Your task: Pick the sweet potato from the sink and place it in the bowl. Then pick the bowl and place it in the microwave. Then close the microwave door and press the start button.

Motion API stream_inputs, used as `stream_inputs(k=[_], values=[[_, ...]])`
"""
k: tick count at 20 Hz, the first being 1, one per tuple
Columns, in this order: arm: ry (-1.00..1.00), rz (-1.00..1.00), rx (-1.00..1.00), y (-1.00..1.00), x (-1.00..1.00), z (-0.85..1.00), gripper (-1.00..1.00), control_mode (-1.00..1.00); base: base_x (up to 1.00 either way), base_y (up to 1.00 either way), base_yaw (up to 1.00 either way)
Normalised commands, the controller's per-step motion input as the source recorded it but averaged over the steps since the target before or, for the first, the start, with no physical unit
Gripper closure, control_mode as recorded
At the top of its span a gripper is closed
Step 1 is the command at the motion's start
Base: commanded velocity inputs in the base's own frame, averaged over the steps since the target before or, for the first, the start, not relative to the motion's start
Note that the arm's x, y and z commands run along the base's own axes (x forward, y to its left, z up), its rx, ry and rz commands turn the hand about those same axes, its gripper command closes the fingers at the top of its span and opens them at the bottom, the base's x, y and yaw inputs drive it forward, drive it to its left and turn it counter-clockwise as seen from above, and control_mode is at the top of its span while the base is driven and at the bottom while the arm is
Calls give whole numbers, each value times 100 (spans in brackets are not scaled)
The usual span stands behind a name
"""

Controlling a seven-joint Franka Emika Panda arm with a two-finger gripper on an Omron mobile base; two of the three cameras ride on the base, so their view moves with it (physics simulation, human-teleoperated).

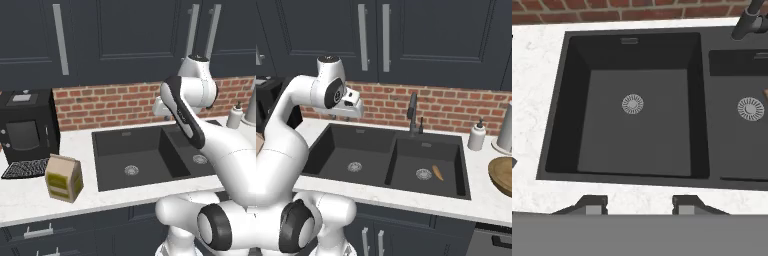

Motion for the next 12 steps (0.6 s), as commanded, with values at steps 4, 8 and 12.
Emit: stream_inputs(k=[4,8,12], values=[[-8,0,0,-3,-36,0,-100,-100,0,0,0],[-3,0,0,-47,-94,-24,-100,-100,0,0,0],[9,0,-11,-46,-84,-53,-100,-100,0,0,0]])
